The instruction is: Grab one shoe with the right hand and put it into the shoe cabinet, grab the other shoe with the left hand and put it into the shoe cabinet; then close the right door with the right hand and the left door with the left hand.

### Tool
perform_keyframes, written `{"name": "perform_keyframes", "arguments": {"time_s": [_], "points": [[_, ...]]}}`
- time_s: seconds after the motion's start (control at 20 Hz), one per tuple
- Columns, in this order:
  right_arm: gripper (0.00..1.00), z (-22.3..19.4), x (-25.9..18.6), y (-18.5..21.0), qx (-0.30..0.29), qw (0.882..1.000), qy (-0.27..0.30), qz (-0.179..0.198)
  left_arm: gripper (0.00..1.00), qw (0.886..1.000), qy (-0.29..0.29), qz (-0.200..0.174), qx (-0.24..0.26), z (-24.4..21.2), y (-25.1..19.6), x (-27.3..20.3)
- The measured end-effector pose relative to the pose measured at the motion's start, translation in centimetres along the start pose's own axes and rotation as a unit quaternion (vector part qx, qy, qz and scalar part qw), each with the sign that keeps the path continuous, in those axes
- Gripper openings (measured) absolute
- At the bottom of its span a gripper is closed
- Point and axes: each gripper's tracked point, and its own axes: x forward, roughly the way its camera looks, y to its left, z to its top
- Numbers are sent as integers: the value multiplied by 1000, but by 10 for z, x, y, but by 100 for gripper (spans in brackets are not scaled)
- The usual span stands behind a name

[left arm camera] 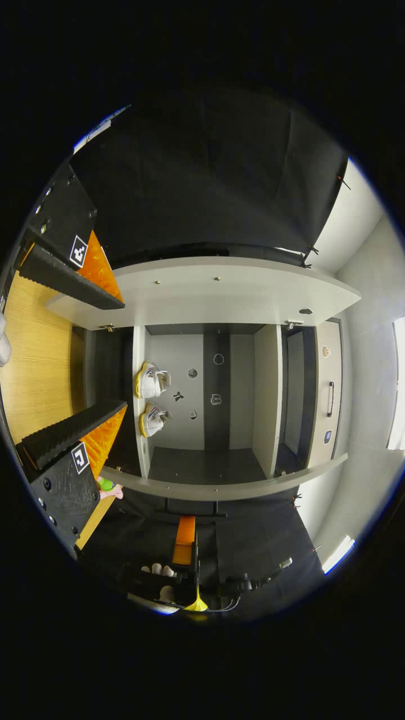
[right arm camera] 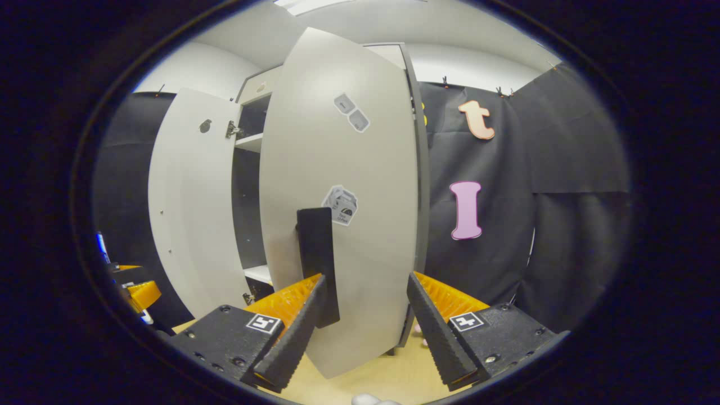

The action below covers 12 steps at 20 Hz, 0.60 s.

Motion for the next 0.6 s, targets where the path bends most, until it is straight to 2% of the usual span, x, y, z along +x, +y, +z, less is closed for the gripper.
{"name": "perform_keyframes", "arguments": {"time_s": [0.05, 0.55, 0.6], "points": [[96, 0, 1, 6, 6, 1000, 1, 4, 96, 1000, -1, 1, 0, 1, 2, -1], [97, -10, -42, 37, -6, 1000, -4, 7, 96, 1000, -2, 1, -2, 3, 19, -9], [100, -14, -49, 40, -8, 1000, -2, 5, 96, 1000, -1, 0, -1, 3, 21, -9]]}}
